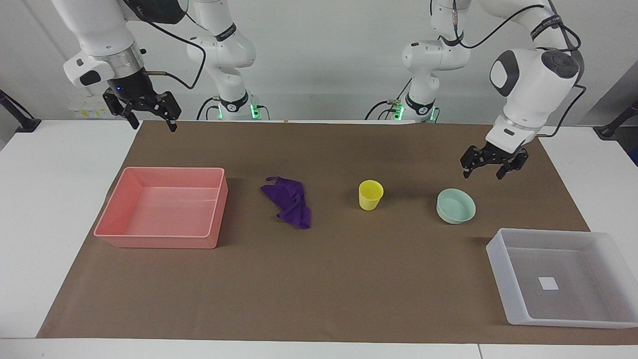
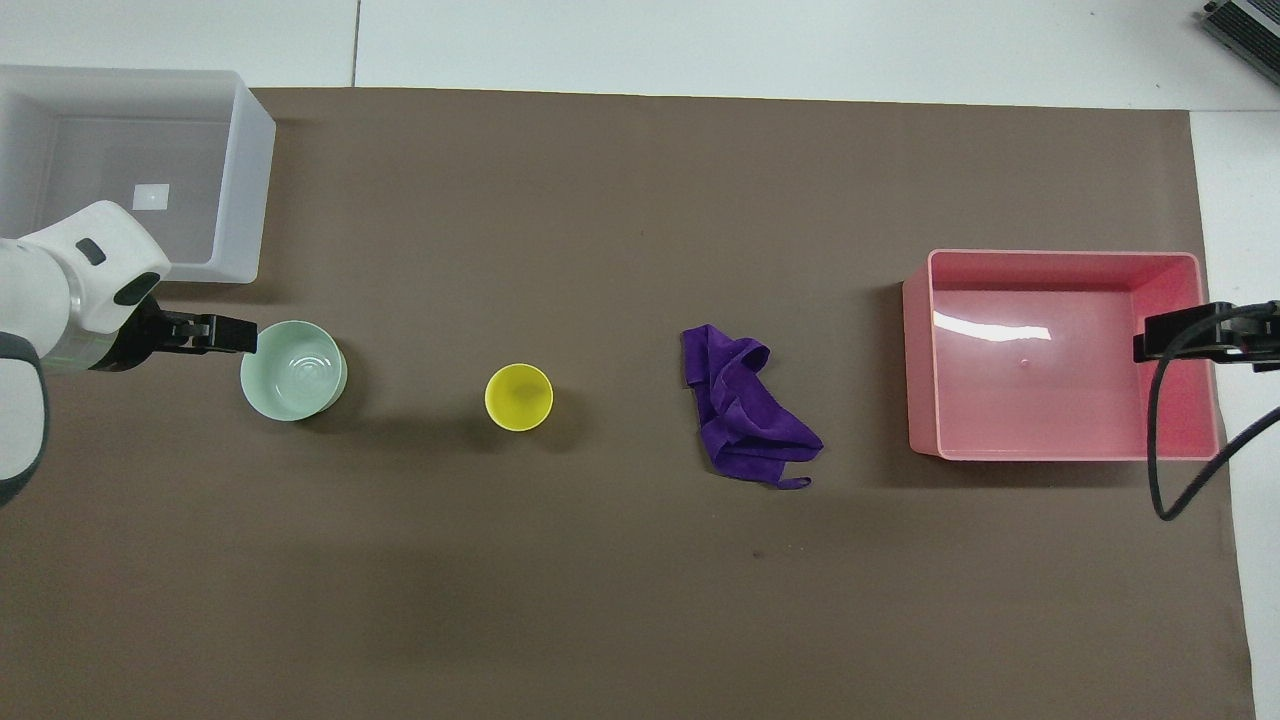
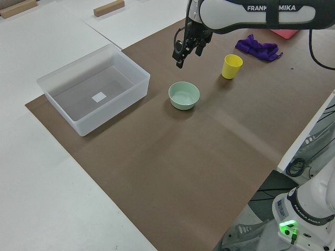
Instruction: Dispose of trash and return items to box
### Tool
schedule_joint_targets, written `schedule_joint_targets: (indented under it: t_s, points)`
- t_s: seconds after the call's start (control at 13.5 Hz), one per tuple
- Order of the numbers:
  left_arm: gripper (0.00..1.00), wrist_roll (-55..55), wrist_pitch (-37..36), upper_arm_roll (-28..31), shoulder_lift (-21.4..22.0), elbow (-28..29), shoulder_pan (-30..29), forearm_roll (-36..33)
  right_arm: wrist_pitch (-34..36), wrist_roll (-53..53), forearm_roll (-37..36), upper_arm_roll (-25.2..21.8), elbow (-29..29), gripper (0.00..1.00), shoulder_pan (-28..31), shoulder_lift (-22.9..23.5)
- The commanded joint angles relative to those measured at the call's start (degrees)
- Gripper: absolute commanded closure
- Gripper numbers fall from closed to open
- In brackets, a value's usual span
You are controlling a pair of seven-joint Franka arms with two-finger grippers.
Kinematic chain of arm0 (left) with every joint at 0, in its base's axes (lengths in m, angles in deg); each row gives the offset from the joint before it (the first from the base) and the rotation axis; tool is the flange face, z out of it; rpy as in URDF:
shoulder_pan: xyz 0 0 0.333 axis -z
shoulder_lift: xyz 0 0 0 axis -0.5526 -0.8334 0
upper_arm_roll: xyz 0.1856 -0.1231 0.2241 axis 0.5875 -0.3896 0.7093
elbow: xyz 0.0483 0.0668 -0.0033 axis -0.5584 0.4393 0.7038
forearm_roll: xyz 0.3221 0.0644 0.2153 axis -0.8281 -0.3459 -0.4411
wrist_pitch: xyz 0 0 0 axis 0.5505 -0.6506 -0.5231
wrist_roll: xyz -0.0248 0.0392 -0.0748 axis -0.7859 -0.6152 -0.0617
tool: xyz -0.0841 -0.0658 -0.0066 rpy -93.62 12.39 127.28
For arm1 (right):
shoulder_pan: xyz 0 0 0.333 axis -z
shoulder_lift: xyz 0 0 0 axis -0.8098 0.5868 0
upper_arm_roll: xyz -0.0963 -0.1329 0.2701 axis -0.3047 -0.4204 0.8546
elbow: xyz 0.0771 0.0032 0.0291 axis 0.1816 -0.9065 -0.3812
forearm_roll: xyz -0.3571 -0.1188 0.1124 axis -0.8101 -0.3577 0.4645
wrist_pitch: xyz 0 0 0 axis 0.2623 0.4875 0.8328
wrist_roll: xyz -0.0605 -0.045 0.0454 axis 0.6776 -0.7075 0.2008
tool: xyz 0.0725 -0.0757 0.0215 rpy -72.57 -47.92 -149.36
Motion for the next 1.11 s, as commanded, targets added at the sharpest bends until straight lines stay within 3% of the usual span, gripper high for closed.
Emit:
schedule_joint_targets:
  t_s: [0.0,0.59,0.89,0.96,1.03]
  points:
    - [0.0,-0.3,6.6,-0.2,-1.6,3.8,-0.8,-1.0,1.0,0.9,0.6,0.3,-0.3,0.0,0.1,-0.7]
    - [0.0,-0.1,21.5,-0.3,-10.4,7.6,-2.8,-1.1,0.7,4.0,0.7,0.3,-0.7,0.0,0.0,-1.0]
    - [0.0,-0.2,23.6,-0.3,-13.0,8.1,-2.8,-1.0,0.7,4.0,1.0,0.3,-0.9,0.0,0.0,-1.1]
    - [0.16,-0.2,23.3,-0.3,-12.9,8.3,-2.9,-1.0,0.7,4.0,1.0,0.3,-1.0,0.0,0.0,-1.1]
    - [0.56,-0.4,23.0,-0.3,-12.9,8.3,-2.9,-1.0,0.6,4.0,1.0,0.4,-1.3,0.0,0.0,-1.4]
